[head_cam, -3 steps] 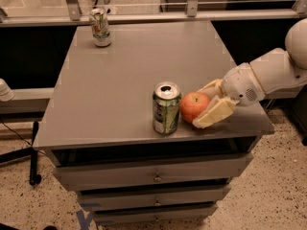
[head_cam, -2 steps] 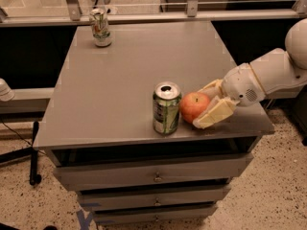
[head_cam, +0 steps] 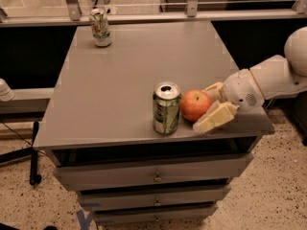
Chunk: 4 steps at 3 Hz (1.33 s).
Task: Move apple near green can
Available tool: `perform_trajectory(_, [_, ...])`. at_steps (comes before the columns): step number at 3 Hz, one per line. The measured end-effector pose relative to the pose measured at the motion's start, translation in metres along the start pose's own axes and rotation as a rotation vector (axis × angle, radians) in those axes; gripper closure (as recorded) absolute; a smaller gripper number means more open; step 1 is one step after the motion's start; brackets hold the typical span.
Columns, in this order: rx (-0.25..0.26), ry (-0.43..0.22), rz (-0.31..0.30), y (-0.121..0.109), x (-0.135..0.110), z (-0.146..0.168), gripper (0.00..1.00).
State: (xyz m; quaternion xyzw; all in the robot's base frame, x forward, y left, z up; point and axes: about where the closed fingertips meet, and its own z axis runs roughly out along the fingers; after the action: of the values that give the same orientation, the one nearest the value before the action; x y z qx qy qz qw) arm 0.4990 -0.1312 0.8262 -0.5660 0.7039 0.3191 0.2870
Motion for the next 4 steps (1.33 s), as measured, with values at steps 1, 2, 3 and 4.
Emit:
perform_trajectory(1, [-0.006, -0.006, 0.008, 0.001, 0.001, 0.001, 0.0])
perform_trajectory(2, [0.026, 0.012, 0.003, 0.002, -0.003, -0.021, 0.0])
perform_trajectory(3, [0.14, 0.017, -0.066, 0.002, -0.017, -0.084, 0.0])
perform_trajectory(4, [0.286, -0.018, -0.179, 0.004, -0.045, -0.158, 0.0])
